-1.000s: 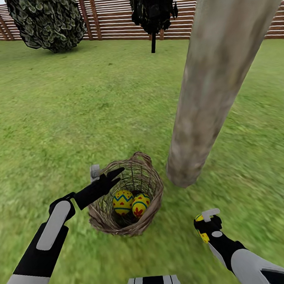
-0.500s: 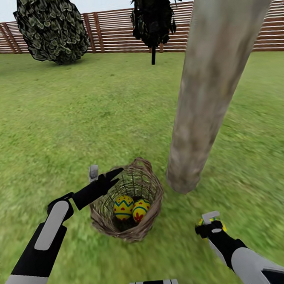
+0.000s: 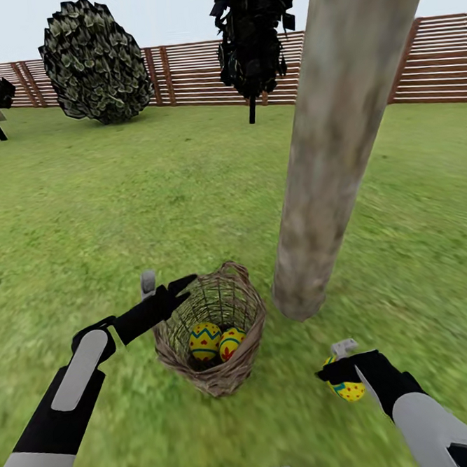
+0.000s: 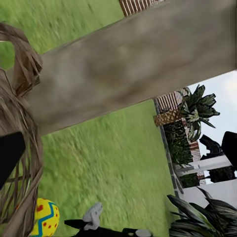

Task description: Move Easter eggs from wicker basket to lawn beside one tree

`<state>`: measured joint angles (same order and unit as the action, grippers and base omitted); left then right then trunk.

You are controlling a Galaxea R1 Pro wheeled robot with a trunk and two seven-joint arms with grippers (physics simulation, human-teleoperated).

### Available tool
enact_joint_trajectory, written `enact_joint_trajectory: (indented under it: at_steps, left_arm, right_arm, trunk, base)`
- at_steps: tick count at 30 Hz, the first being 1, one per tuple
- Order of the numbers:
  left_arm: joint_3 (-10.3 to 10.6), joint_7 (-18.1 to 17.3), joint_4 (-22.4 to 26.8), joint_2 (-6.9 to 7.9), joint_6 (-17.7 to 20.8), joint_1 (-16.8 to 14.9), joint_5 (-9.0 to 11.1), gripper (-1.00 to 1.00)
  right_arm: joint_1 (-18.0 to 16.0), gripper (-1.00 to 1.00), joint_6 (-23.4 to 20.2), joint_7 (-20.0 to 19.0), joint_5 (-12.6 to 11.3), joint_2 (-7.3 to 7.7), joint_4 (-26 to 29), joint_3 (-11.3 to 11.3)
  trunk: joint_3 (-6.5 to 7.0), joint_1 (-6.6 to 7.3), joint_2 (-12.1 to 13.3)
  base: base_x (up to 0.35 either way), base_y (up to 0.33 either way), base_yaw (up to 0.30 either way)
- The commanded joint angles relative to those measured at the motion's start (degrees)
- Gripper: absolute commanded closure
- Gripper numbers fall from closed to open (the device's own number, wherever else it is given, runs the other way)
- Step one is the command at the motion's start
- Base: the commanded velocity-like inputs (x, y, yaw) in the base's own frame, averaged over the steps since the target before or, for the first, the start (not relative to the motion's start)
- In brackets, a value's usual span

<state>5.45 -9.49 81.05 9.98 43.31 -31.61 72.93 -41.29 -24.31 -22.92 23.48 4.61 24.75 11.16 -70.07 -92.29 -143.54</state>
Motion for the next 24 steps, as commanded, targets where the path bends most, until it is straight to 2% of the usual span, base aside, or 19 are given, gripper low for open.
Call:
enact_joint_trajectory:
  at_steps: [1, 3, 5, 7, 12, 24]
  left_arm:
    - [0.02, -0.18, -0.15, 0.0, 0.11, -0.06, -0.07, -1.0]
    - [0.06, -0.18, -0.68, -0.08, 0.11, -0.1, -0.07, -1.0]
    - [0.08, -0.18, -0.97, -0.09, 0.11, -0.11, -0.04, -1.0]
    - [0.07, -0.18, -1.06, -0.07, 0.11, -0.12, -0.01, -1.0]
    - [-0.01, -0.47, -1.89, -0.06, 0.11, -0.12, 0.34, -1.0]
    - [-0.03, -0.53, -2.11, -0.11, 0.05, -0.11, 1.09, -1.0]
  right_arm:
    - [-0.01, -1.0, -0.2, -3.41, 0.65, 0.54, 0.11, 0.45]
    - [-0.01, -1.0, -0.18, -11.44, 0.44, 2.5, 0.12, 0.48]
    - [-0.01, -1.0, 0.0, -21.8, 0.24, 4.87, 0.12, 0.57]
    - [-0.01, -1.0, -0.06, -27.64, 0.19, 6.28, 0.12, 0.64]
    - [-0.01, -1.0, -0.07, -30.71, 0.09, 6.99, 0.13, 0.7]
    - [-0.01, -1.0, -0.05, -31.3, 0.07, 7.05, 0.12, 0.71]
  trunk:
    - [0.18, 0.03, 0.0]
    - [0.63, 0.08, 0.03]
    - [1.07, 0.14, 0.05]
    - [1.51, 0.19, 0.08]
    - [2.73, 0.32, 0.15]
    - [5.97, 0.67, 0.4]
  base:
    - [0.0, 0.0, 0.0]
    - [0.0, 0.0, 0.0]
    - [0.0, 0.0, 0.0]
    - [0.047, 0.0, 0.0]
    - [0.252, 0.0, -0.096]
    - [0.336, 0.0, -0.235]
